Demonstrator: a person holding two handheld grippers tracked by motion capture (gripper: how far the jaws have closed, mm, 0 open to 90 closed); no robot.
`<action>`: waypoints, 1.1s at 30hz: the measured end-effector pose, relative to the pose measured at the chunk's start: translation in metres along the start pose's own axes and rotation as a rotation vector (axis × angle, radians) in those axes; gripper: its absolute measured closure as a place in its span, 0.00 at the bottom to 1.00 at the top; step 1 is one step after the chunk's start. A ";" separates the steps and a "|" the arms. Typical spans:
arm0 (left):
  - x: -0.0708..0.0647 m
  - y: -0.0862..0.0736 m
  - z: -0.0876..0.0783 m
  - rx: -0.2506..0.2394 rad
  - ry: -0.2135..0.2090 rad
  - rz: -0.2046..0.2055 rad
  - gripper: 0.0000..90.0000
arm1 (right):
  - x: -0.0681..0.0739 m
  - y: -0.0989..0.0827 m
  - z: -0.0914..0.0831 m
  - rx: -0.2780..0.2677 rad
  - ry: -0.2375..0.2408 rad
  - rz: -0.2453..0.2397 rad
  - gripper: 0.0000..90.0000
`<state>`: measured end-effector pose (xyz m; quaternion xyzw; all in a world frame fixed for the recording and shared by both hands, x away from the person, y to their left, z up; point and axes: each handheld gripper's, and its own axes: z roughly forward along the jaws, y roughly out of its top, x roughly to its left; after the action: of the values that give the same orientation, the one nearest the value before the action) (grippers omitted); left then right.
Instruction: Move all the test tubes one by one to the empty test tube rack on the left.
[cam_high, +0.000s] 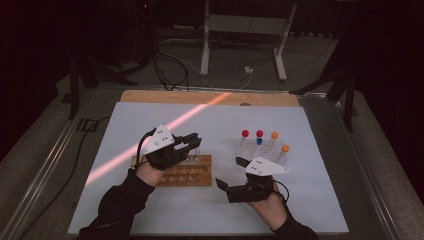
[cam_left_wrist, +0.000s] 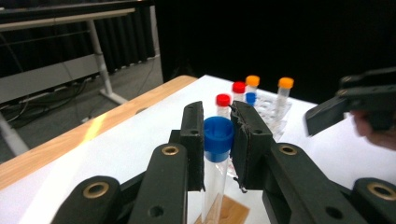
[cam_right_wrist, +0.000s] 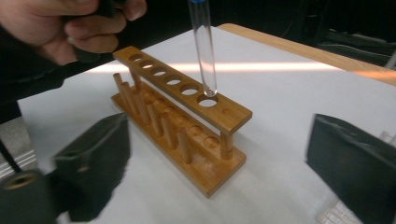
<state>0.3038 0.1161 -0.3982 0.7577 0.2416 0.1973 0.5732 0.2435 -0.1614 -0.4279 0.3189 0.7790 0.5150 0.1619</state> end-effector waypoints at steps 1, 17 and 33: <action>0.001 -0.001 0.001 0.000 0.003 -0.008 0.86 | 0.000 0.000 0.000 0.002 0.005 -0.003 0.03; -0.001 -0.028 0.017 0.085 0.002 -0.038 0.86 | -0.005 -0.003 -0.005 -0.030 -0.015 -0.017 0.00; -0.006 -0.049 0.023 0.156 0.016 -0.038 0.86 | -0.005 -0.004 -0.004 -0.014 -0.003 -0.017 0.00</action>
<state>0.3056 0.1059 -0.4517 0.7936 0.2752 0.1731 0.5142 0.2435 -0.1688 -0.4303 0.3122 0.7778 0.5184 0.1697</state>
